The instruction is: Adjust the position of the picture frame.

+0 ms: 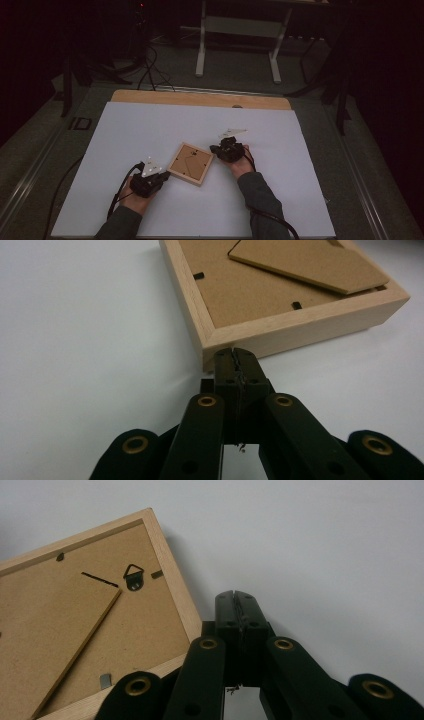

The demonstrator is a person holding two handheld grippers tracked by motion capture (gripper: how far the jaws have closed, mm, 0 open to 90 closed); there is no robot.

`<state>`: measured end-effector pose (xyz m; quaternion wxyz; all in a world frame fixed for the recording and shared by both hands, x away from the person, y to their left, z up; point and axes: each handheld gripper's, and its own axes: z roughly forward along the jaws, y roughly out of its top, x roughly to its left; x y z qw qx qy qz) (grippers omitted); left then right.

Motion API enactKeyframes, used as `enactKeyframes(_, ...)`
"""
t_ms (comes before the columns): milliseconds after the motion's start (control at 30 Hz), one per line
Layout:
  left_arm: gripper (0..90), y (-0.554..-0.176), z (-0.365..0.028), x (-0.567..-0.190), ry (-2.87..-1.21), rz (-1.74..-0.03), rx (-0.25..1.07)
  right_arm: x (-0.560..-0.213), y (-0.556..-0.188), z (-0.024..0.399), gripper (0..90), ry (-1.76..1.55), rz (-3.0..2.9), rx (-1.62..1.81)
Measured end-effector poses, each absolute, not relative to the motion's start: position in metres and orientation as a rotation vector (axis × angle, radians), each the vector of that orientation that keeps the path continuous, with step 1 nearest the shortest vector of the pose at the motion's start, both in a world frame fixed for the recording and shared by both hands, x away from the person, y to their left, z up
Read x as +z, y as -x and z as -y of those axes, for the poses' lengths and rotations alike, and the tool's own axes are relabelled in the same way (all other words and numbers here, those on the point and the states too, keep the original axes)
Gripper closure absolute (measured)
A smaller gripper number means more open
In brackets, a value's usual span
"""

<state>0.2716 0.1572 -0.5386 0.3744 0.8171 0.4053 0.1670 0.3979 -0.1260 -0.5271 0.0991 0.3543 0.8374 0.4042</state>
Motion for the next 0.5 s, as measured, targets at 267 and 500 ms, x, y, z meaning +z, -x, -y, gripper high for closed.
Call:
enactKeyframes(267, 90.0, -0.275, -0.155, -0.54, -2.095, -1.069, 0.419, -0.529, -0.395, 0.127, 89.7, -1.019, -2.519, 1.171)
enactKeyframes(500, 90.0, -0.278, -0.156, -0.539, -2.08, -1.09, 0.411, -0.53, -0.387, 0.128, 89.6, -0.976, -2.555, 1.154)
